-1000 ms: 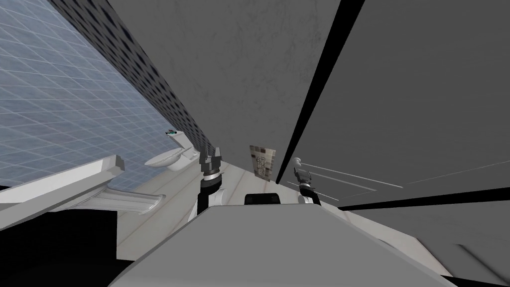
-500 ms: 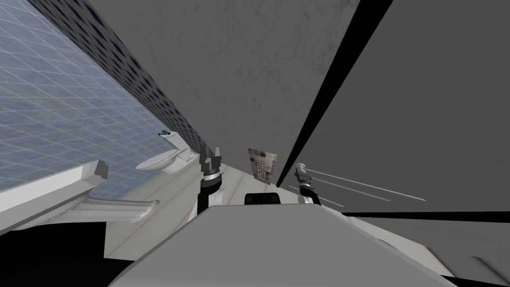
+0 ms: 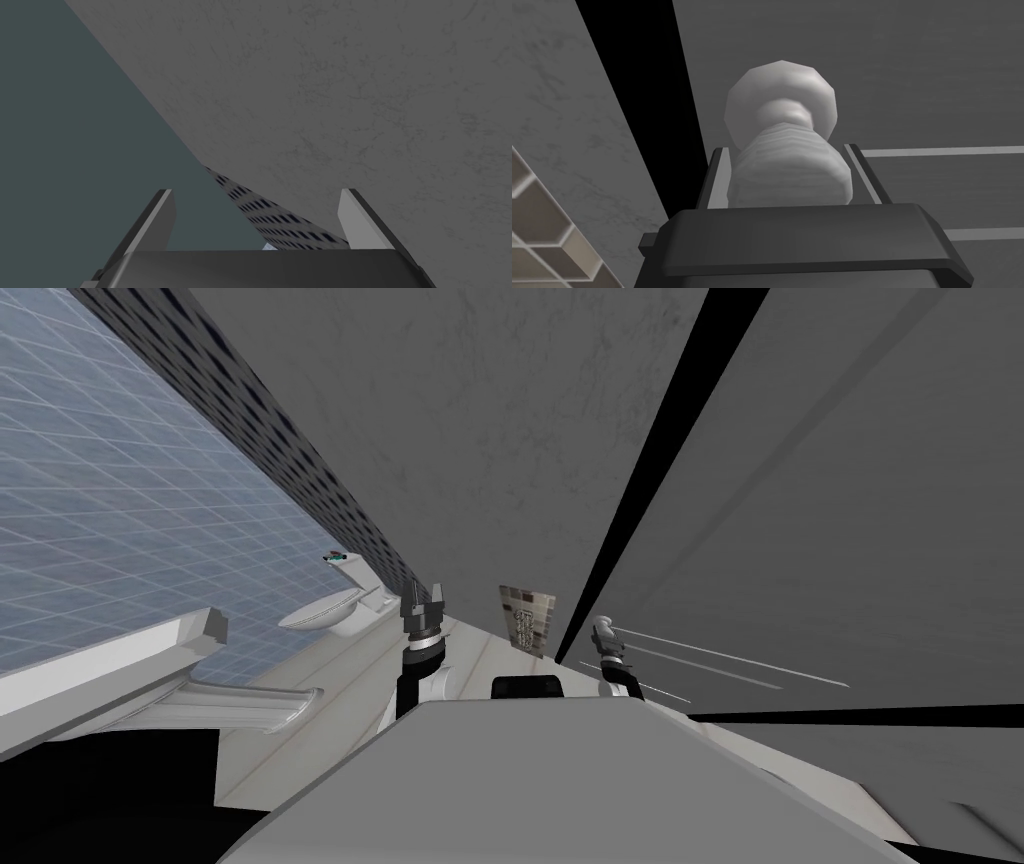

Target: Pull the door open

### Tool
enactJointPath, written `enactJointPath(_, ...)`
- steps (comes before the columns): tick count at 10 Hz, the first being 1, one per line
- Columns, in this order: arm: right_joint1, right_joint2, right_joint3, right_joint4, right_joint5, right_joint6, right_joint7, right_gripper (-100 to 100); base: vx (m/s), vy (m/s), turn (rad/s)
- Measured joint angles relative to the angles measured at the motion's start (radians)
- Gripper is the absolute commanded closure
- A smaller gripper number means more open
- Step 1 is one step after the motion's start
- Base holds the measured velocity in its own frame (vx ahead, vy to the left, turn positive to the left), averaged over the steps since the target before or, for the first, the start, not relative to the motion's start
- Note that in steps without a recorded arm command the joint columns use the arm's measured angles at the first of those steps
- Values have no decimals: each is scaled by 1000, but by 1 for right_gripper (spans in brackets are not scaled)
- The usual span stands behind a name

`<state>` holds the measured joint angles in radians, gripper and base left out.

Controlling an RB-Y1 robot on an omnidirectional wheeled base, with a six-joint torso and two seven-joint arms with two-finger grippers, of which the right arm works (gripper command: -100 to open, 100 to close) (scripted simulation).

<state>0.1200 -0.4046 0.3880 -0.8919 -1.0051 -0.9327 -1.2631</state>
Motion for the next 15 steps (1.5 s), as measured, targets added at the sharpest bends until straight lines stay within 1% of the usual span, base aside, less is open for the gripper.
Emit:
enactJointPath(2,-6,0,0,-2,1,-1,-2,100,-180,5,26)
enactJointPath(4,-4,3,4,-4,2,2,0,100,-215,28,16)
enactJointPath(7,-5,6,8,7,4,1,-5,100,-211,16,10)
enactJointPath(9,-2,4,7,-1,3,3,-3,100,-224,41,7)
enactJointPath(10,-5,3,7,3,3,2,-5,100,-206,-2,15)
enactJointPath(11,0,3,6,-3,2,5,-2,100,-211,-25,29)
enactJointPath(13,-6,5,10,5,3,3,-5,100,-210,2,26)
enactJointPath(14,-7,3,10,8,4,1,-8,100,-186,27,1)
enactJointPath(15,-1,2,8,-1,2,3,-5,100,-172,26,-6)
